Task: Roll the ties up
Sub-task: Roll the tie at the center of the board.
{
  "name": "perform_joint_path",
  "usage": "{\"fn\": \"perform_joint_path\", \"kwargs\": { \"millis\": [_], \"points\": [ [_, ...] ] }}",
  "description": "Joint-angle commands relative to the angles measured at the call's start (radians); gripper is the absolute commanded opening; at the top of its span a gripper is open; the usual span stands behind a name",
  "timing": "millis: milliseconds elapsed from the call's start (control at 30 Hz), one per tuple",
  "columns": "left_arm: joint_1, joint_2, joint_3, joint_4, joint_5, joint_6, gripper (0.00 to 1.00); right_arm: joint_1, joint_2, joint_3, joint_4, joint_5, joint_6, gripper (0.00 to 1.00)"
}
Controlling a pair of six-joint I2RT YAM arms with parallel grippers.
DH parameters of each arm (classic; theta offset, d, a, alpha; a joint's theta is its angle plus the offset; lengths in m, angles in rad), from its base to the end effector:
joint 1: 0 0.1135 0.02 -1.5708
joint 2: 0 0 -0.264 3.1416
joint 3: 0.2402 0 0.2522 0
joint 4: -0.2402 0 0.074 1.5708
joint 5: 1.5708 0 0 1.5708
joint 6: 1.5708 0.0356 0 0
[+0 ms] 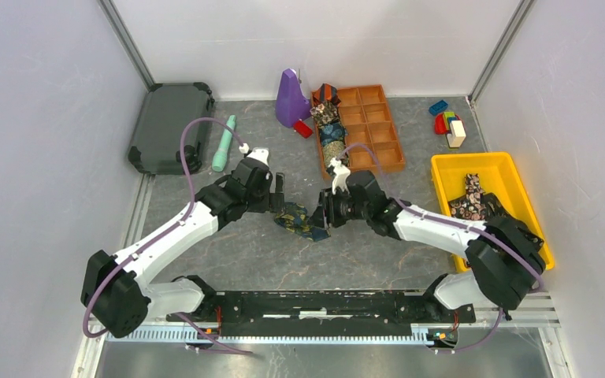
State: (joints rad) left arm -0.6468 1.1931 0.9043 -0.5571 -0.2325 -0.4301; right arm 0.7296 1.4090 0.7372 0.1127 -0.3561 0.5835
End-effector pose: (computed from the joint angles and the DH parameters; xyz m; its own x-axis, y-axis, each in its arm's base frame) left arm 0.2017 -0.1421 0.2653 -0.7366 0.0479 -0.6746 0.1731 0.9776 -0.1197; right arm 0.2135 0.2076 0.2116 -0.7956 -0.0187 -0.6056 -0.4874 0.6135 0.6214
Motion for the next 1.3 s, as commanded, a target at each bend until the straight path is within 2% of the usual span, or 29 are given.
{"fn": "perform_joint_path", "kwargs": {
  "millis": [0,467,733,1000,1267],
  "points": [
    [0.020,-0.017,-0.008,0.064,0.047,-0.006,0.97,0.046,0.043,-0.060,0.110,0.030,0.064,0.44],
    [0.030,-0.041,-0.042,0.076,0.026,-0.031,0.97,0.068,0.190,-0.093,0.149,0.044,0.034,0.41],
    [0.033,-0.048,-0.050,0.073,0.017,-0.034,0.97,0.040,0.236,-0.097,0.147,0.031,0.008,0.40],
    [0.038,-0.041,-0.051,0.077,0.010,-0.035,0.96,-0.042,0.241,-0.069,0.083,0.000,-0.067,0.40],
    [0.039,-0.036,-0.060,0.093,0.005,-0.047,0.96,-0.103,0.281,0.089,-0.086,0.001,-0.193,0.42]
  ]
}}
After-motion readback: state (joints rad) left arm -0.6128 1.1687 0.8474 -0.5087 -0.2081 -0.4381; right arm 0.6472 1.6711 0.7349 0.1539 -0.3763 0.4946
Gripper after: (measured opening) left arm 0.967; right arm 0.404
